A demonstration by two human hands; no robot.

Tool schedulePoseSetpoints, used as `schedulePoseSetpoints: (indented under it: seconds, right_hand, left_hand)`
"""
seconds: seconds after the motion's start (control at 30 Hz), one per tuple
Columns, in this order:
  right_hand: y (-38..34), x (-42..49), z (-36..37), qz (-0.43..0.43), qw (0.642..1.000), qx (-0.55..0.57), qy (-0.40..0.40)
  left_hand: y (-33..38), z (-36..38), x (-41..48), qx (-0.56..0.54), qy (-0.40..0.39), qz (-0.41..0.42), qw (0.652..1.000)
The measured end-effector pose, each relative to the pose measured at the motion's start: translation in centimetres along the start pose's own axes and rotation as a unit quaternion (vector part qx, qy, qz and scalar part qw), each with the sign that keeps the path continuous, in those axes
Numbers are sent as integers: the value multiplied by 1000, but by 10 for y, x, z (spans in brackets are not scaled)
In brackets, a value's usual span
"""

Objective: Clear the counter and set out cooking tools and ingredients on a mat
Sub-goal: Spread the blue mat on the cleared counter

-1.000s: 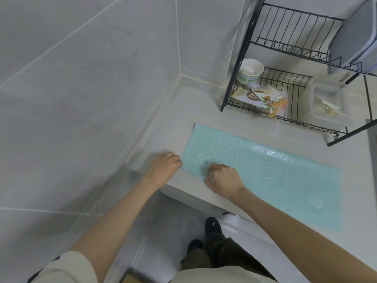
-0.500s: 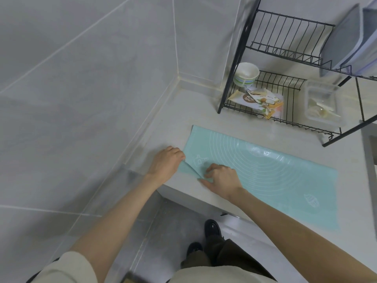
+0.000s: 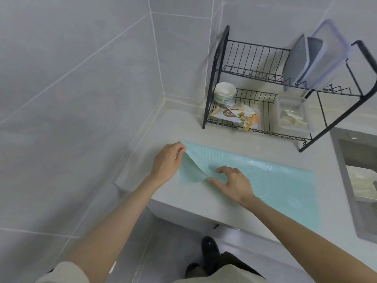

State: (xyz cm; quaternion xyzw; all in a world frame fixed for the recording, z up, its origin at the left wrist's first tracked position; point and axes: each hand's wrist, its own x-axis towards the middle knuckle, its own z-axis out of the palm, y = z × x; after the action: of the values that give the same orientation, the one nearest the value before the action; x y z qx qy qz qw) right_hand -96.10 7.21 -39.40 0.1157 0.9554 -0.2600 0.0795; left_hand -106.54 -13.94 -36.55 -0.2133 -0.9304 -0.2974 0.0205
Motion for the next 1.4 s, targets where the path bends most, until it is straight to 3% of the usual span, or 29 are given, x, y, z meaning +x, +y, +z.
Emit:
schedulePoseSetpoints:
  seconds: [0.2, 0.37, 0.57, 0.77, 0.93, 1.07, 1.13, 1.27, 1.4]
  right_hand:
    - [1, -8, -9, 0, 1000, 6, 16]
    - [-25, -2, -15, -11, 995, 83, 53]
    - [-29, -1, -17, -48, 995, -43, 80]
    - [-3, -7, -29, -6, 992, -29, 120]
    - [41, -14, -44, 65, 992, -85, 71]
    - [67, -20, -61, 107, 984, -79, 116]
    - [71, -18, -71, 99, 982, -46, 156]
    - [68, -15, -88, 62, 981, -15, 182]
    - [64, -15, -95, 35, 982, -10, 183]
  left_hand:
    - [25, -3, 10, -38, -9, 4, 999]
    - [42, -9, 11, -37, 3, 22, 999]
    - [44, -10, 14, -61, 21, 9, 998]
    - [50, -14, 14, -126, 57, -15, 990]
    - [59, -5, 18, -277, 85, -79, 954]
    - [61, 9, 22, -349, 122, -141, 919]
    - [63, 20, 24, -343, 102, -151, 921]
    - [69, 43, 23, -250, 5, -119, 961]
    - [86, 75, 13, -126, -154, 12, 980]
